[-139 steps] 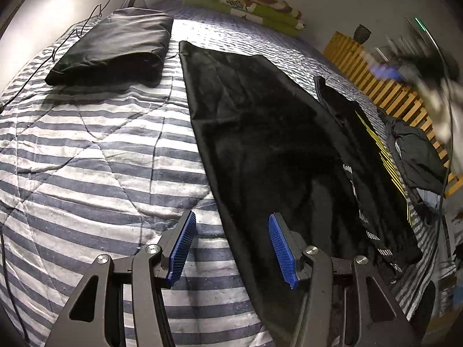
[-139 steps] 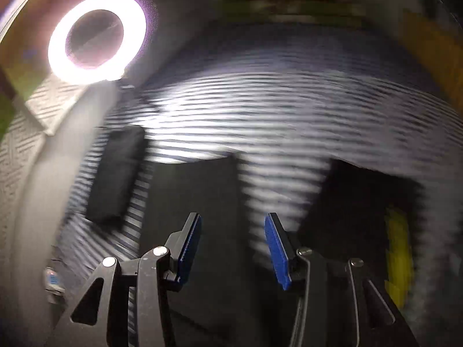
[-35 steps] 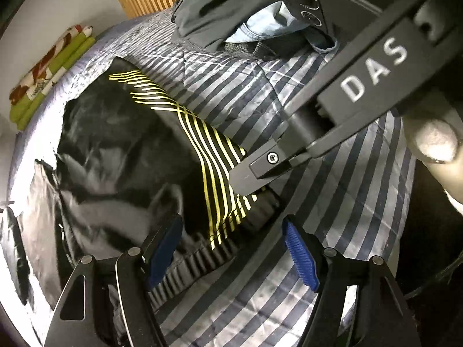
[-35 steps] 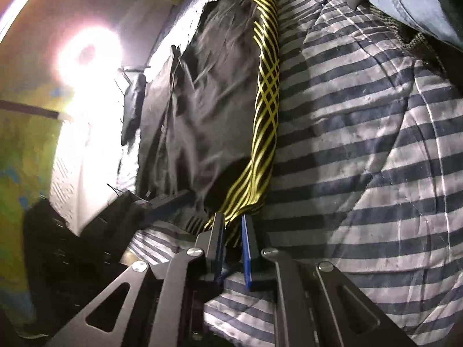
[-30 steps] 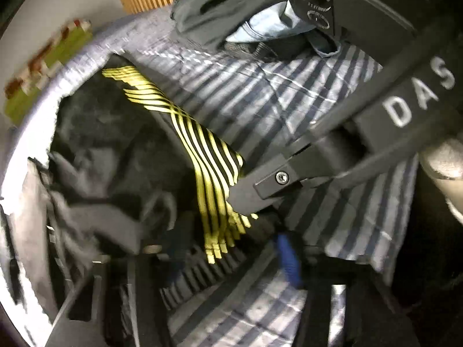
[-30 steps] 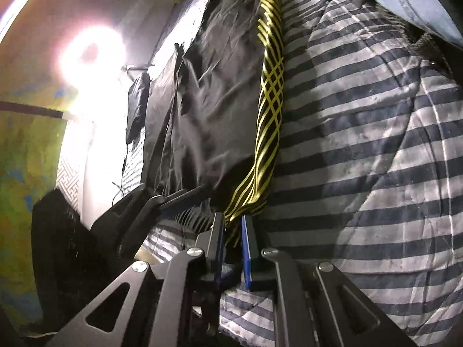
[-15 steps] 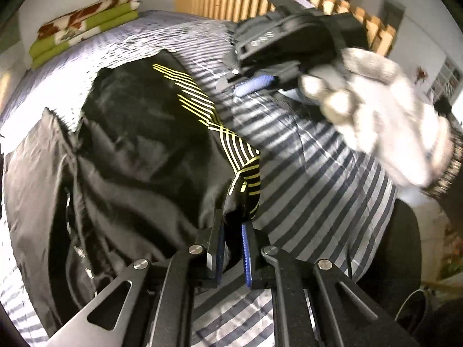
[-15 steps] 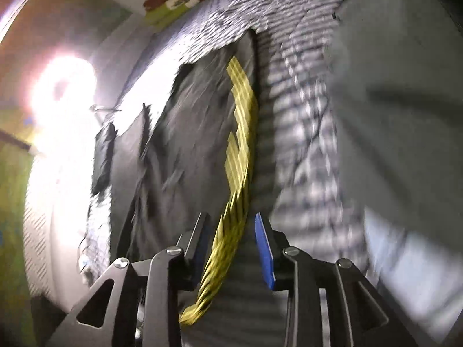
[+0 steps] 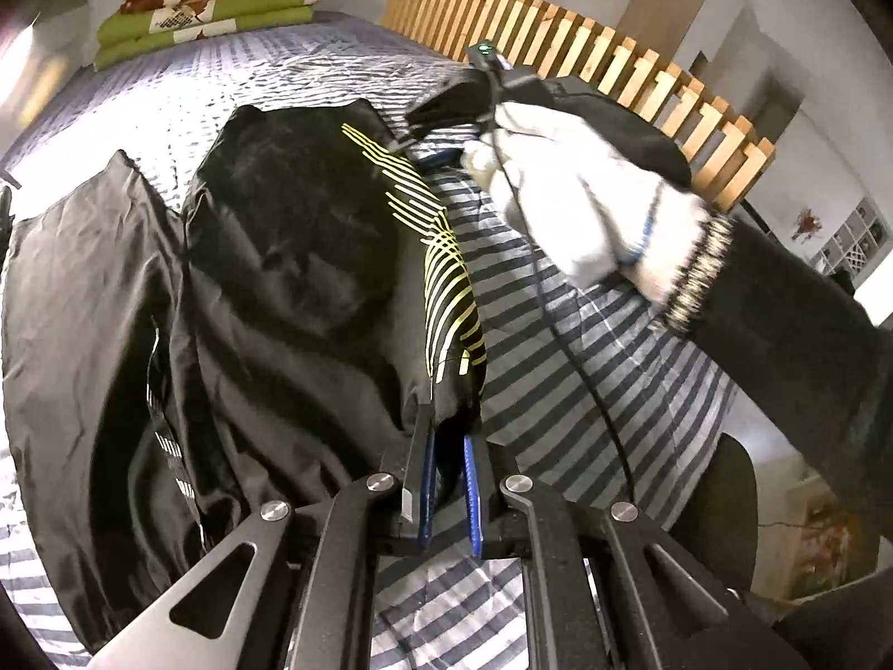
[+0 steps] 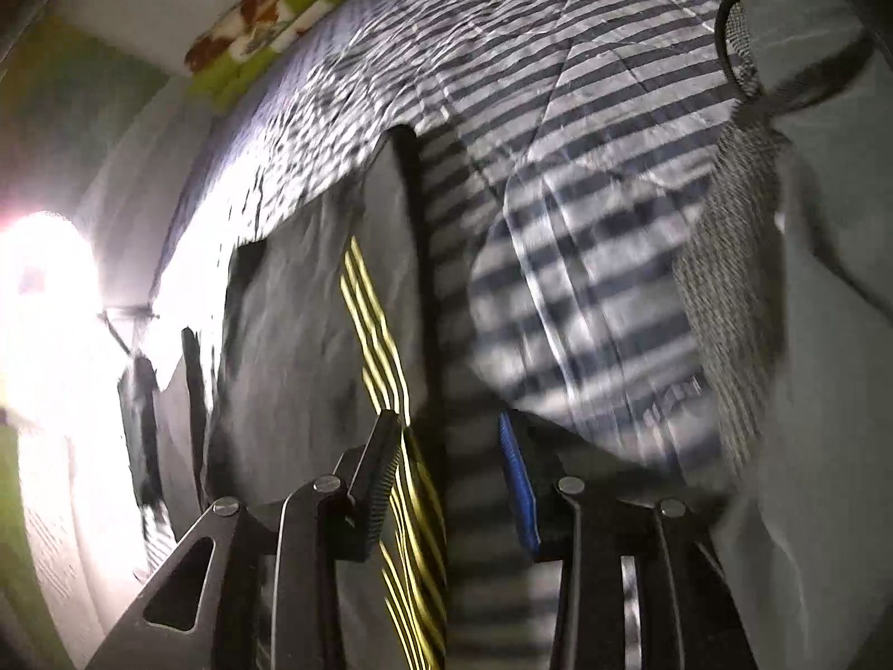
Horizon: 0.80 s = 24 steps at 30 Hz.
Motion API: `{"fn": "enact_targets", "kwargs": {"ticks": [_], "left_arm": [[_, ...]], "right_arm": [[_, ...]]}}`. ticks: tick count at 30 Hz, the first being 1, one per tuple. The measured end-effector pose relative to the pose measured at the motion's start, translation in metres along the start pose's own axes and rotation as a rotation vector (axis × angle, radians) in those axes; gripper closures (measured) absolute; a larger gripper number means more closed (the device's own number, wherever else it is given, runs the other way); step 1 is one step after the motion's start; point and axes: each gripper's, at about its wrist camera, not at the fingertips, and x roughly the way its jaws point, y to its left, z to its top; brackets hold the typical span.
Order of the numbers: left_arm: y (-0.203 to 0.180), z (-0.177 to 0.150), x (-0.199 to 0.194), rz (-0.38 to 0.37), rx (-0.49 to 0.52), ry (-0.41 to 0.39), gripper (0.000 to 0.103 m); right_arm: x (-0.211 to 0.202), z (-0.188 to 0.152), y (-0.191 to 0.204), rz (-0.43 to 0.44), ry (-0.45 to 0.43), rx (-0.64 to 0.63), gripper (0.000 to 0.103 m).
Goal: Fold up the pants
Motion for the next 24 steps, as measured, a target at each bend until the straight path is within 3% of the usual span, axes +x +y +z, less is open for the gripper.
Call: {"fn": "enact_targets", "kwargs": {"ticks": [4,6,14,24], "left_arm": [[0.009,-0.003,-0.005,-0.014,-0.033,-0.015,0.094],[0.018,-0.006,-0.010,-0.013,-0.054,-0.026,0.094],[0.075,-0.037,-0.036,-0.007,-0.189,-0.105,0.095],[0.145,-0.093,-0.082,0.025,-0.345,-0.203,0.100]], "right_arm": [[0.009,0.011,0.019,-0.031,-0.021,-0.032,0.073],[0.012,0.014,0.033,-0.062,-0.023,-0.062,0.102],[-0.002,0.014,0.102,-0.103,-0.083,-0.148,0.102],[0.020,-0.007,0.250,-0.153,-0.126,-0.371,0.102]]}}
